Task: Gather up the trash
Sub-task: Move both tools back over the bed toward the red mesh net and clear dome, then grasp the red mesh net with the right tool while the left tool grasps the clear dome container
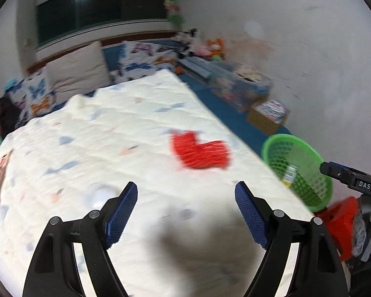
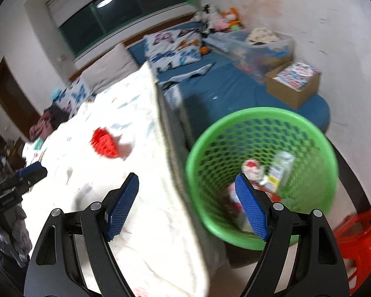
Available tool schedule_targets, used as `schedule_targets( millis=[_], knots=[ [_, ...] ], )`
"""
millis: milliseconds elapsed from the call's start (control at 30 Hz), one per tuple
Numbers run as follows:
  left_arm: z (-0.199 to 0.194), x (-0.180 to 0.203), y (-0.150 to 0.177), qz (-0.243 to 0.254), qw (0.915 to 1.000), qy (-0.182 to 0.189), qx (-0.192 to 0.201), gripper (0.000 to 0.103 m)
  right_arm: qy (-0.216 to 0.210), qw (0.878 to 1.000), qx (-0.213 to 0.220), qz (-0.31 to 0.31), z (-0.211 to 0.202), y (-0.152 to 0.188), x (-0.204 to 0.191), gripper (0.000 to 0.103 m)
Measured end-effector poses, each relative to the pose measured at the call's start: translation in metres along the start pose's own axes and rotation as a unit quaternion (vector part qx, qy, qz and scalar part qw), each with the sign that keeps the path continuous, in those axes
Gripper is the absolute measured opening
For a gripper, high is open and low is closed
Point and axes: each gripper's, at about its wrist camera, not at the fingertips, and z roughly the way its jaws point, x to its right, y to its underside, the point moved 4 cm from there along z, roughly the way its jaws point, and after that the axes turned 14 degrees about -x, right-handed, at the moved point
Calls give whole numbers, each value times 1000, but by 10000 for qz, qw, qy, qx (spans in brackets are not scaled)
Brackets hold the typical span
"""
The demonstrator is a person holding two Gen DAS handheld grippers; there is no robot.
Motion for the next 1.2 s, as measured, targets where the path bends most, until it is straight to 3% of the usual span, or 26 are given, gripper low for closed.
schedule_targets(
  millis=[233, 433, 767, 1200],
  knots=[
    [-3, -70, 26, -610, 9974, -356, -110, 79, -166, 9977, -298, -592, 38, -10, -58, 80],
    [-2, -107, 46, -957, 9940, -478, -215, 79, -309, 9936, -449, -989, 70, -27, -100, 80],
    [5, -137, 65, -1236, 9904, -475, -396, 79, -242, 9877, -552, -1445, 121, -59, -144, 79],
    [20, -144, 61, -1227, 9900, -391, -573, 79, -254, 9813, -881, -1691, 172, -86, -166, 72]
  ],
)
